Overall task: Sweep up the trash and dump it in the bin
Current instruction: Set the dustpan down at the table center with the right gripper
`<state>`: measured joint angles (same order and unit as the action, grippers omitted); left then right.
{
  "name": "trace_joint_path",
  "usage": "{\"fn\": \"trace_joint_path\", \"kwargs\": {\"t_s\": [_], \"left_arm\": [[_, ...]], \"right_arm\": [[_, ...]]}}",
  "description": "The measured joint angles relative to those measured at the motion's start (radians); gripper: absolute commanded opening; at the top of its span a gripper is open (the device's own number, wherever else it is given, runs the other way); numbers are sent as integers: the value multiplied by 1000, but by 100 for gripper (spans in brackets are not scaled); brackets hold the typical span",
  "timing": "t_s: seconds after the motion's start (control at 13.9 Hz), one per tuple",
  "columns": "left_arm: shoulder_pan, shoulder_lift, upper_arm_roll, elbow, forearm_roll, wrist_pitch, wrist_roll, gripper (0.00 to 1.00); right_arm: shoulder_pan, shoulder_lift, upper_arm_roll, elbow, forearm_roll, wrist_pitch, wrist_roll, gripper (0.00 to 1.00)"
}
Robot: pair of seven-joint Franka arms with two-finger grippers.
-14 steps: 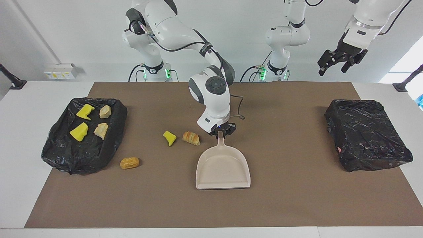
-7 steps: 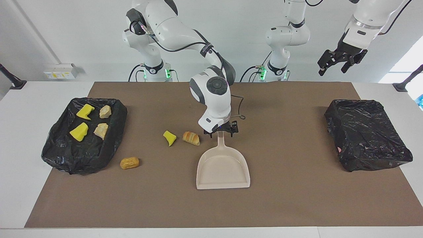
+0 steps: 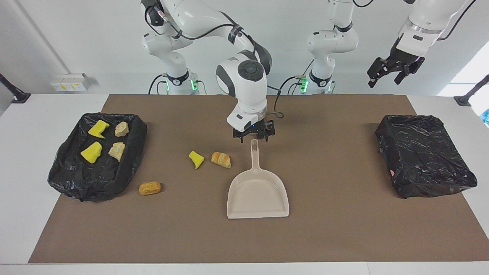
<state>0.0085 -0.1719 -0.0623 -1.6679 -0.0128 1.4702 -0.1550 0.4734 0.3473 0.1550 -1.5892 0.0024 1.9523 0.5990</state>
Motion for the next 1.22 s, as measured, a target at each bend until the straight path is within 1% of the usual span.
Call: {"fn": "trace_joint_path", "kwargs": {"t_s": [0.14,0.36,0.65,0.79,1.0,1.22], "left_arm": [[0,0,0,0,0,0,0,100],[0,0,0,0,0,0,0,100],[0,0,0,0,0,0,0,100],[0,0,0,0,0,0,0,100],[0,0,0,0,0,0,0,100],[0,0,0,0,0,0,0,100]], "right_arm": [[15,-89,3,-105,17,-2,2,100],[52,-194,4,-252,68,-2,32,100],[123,-291,6,-400,149,3,92,100],[145,-338,6,-480,182,34,92,100],[194,-377,6,-588,193,110,115,100],[230,-379,6,-637,194,137,138,100]]}}
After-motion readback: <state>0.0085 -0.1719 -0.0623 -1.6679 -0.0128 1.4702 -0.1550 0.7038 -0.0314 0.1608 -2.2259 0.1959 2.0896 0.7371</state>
